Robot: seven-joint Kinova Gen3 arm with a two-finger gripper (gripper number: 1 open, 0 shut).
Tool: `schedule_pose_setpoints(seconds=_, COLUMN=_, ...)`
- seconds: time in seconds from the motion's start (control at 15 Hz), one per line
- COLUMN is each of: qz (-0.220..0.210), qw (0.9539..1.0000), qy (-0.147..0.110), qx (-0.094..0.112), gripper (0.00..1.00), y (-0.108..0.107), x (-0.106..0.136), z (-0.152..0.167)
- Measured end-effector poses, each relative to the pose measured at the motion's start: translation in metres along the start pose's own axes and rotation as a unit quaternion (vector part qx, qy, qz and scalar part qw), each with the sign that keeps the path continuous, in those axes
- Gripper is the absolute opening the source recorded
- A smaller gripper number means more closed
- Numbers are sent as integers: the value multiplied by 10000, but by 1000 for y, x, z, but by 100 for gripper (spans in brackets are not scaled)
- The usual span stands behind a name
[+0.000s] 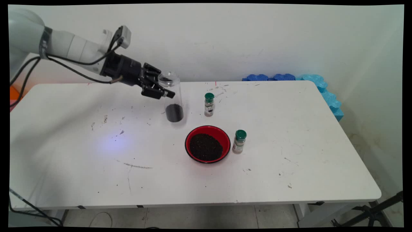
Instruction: Place the picked object on the table
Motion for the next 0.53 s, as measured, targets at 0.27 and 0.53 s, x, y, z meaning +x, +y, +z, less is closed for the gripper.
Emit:
schedule_pose_setpoints(seconds=0.27, qz=-91, qw=10000, qy=-21, qx=-6, gripper=0, y=2, x=-14, z=13)
schedule_pose_setpoints(seconds=0.53, qz=-153, qw=9999, qy=-54, qx=-10, gripper=0, y=3, x=-24, z=25)
